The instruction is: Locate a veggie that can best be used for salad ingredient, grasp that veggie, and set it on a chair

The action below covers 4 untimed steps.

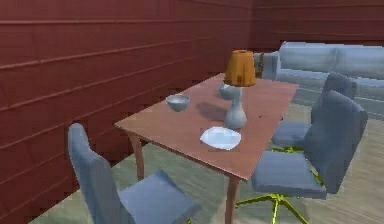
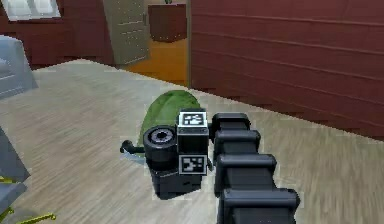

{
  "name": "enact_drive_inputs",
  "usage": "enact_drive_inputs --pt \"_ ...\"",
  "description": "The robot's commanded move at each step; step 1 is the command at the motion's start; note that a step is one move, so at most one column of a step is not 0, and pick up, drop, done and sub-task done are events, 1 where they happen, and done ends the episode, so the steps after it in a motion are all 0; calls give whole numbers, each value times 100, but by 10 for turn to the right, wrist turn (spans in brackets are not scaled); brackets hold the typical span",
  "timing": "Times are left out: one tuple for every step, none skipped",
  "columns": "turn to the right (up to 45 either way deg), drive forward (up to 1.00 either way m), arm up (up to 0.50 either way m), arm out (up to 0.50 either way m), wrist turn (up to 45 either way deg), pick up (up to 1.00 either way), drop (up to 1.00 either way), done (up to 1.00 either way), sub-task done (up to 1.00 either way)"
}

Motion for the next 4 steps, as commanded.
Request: enact_drive_inputs --pt "-450 0 0 0 0 0 0 0 0" --pt "-450 0 0 0 0 0 0 0 0" --pt "-210 0 0 0 0 0 0 0 0" --pt "0 0 0 40 0 0 0 0 0"
